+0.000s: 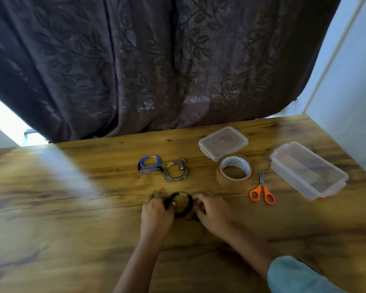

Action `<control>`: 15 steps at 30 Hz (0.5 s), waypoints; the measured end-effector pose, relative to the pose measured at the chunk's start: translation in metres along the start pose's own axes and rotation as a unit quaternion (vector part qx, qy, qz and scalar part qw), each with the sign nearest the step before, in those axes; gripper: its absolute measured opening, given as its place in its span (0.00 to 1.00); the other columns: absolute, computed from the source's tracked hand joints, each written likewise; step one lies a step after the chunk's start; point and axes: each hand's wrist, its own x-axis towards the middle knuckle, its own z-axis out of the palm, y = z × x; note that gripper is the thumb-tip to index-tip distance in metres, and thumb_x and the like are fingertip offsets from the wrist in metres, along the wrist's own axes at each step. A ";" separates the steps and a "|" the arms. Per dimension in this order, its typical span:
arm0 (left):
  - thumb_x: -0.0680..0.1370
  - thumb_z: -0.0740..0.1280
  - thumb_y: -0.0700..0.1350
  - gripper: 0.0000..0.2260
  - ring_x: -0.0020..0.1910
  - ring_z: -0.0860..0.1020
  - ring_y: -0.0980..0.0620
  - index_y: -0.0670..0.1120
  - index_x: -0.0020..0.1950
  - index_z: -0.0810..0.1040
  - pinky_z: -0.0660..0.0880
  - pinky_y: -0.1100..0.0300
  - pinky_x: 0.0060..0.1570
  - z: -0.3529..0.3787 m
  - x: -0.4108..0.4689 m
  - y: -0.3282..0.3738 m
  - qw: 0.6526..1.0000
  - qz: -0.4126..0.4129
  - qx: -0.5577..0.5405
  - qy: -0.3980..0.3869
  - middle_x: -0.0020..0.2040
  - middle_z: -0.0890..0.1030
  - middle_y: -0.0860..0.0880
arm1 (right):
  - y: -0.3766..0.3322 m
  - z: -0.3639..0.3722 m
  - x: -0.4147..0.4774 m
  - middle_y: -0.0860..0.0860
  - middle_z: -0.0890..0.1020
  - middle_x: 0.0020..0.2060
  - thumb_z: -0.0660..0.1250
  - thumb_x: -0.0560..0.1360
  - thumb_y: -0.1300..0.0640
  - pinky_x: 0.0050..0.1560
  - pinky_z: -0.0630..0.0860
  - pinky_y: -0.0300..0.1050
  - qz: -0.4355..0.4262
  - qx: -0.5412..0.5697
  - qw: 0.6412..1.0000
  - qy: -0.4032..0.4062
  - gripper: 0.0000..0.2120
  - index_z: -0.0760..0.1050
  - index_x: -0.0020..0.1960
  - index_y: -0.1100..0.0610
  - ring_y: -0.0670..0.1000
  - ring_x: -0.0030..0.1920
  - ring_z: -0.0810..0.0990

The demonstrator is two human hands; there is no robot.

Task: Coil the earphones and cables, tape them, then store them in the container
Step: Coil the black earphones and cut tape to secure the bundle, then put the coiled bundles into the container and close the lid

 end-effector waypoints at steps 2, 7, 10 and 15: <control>0.75 0.67 0.48 0.15 0.61 0.71 0.43 0.48 0.62 0.74 0.69 0.54 0.56 0.001 -0.006 0.003 1.000 -0.004 0.013 0.023 0.58 0.75 0.46 | -0.003 -0.003 -0.001 0.48 0.78 0.59 0.63 0.78 0.53 0.51 0.73 0.37 -0.005 0.006 1.000 0.007 0.16 0.73 0.65 0.51 0.47 0.56 0.77; 0.75 0.67 0.45 0.12 0.57 0.75 0.46 0.48 0.59 0.76 0.74 0.54 0.54 0.001 -0.011 0.029 0.996 0.066 -0.050 0.035 0.56 0.76 0.49 | -0.004 -0.041 -0.011 0.47 0.80 0.54 0.62 0.78 0.54 0.50 0.78 0.41 -0.012 0.012 0.996 0.090 0.15 0.73 0.64 0.50 0.45 0.53 0.79; 0.75 0.67 0.43 0.12 0.53 0.76 0.51 0.46 0.58 0.77 0.73 0.61 0.52 0.008 -0.009 0.065 0.989 0.131 -0.066 0.003 0.55 0.76 0.52 | 0.015 -0.076 -0.019 0.47 0.79 0.55 0.63 0.77 0.55 0.49 0.74 0.36 0.004 -0.042 0.982 0.183 0.15 0.73 0.63 0.50 0.46 0.54 0.78; 0.76 0.67 0.44 0.10 0.49 0.75 0.56 0.51 0.56 0.77 0.72 0.64 0.46 0.023 -0.013 0.132 0.970 0.203 -0.109 -0.072 0.51 0.75 0.55 | 0.076 -0.118 -0.032 0.55 0.80 0.57 0.68 0.74 0.53 0.51 0.75 0.52 0.145 -0.234 0.925 0.261 0.21 0.72 0.65 0.57 0.57 0.55 0.77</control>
